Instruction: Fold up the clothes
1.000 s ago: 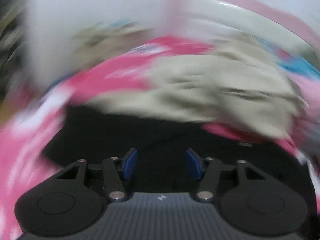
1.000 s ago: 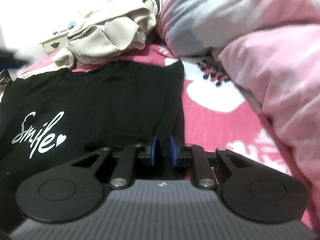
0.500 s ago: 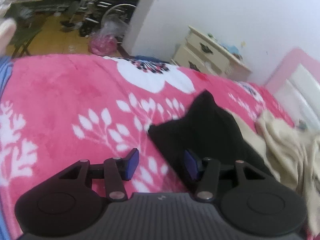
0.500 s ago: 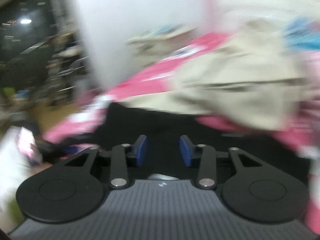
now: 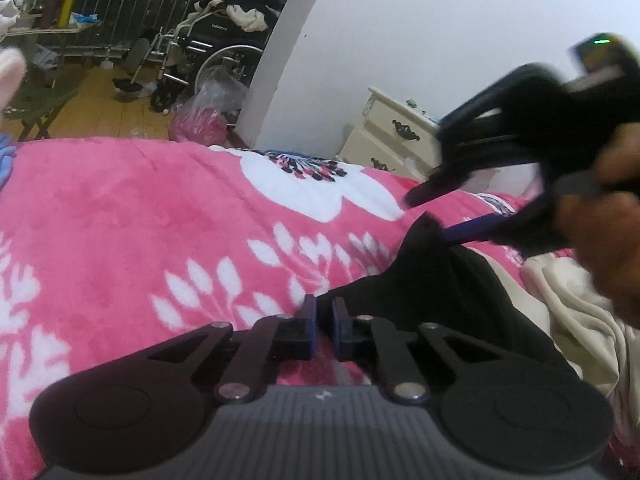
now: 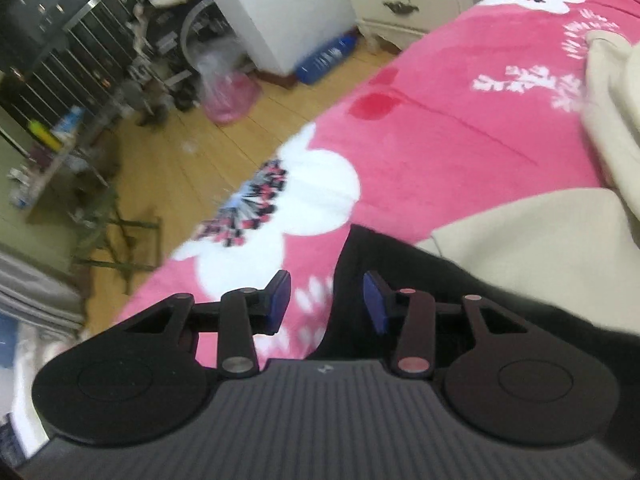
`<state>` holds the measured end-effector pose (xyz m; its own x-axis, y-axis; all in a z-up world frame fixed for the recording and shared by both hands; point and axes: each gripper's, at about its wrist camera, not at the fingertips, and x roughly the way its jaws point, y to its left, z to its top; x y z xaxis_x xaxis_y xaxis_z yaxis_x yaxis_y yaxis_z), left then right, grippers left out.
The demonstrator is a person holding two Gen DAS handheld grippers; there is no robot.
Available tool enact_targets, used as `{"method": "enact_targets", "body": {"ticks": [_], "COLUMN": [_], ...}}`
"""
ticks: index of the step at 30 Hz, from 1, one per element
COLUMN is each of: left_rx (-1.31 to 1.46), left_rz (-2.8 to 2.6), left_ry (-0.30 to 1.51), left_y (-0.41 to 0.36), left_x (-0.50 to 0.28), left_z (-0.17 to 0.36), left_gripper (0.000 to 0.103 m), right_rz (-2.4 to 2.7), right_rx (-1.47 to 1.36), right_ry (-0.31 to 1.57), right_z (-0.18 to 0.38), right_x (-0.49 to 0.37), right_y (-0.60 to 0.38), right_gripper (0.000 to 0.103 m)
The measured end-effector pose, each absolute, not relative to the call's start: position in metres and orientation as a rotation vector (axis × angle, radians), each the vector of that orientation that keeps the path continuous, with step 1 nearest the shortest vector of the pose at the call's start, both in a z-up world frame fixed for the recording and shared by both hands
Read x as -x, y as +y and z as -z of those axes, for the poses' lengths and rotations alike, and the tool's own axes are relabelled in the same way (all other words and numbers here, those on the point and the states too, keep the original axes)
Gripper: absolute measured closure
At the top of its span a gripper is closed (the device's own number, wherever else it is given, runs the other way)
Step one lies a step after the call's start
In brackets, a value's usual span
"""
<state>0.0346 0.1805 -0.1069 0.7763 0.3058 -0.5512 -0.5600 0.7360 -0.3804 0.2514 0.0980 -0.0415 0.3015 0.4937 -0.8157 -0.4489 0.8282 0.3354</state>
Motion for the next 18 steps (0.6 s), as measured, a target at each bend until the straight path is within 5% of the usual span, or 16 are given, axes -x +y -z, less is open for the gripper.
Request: {"method": "enact_targets", "body": {"ticks": [5, 7, 10, 18], "left_rx": [0.553, 0.543, 0.501, 0.271], "left_rz": [-0.475, -0.457, -0.429, -0.269], "left_ry": [0.46, 0.444, 0.391, 0.231], "left_y": [0.181, 0.181, 0.177, 0.139], "left_x": [-0.035, -0.034, -0.028, -0.002], "left_z": [0.109, 0.106, 0.098, 0.061], "left_gripper": [0.098, 0.098, 0.098, 0.098], "right_rz": [-0.573, -0.572, -0.578, -0.646], "right_rx": [0.034, 0.031, 0.015, -0.119], "right_ry": [1.146, 1.139, 1.12, 1.023], "right_z": [0.068, 0.07, 0.069, 0.039], "right_x": [-0.265, -0.266, -0.266, -0.253], "right_y": [0.115, 0.111, 0.102, 0.062], "right_gripper": [0.071, 0.089, 0.096, 0.098]}}
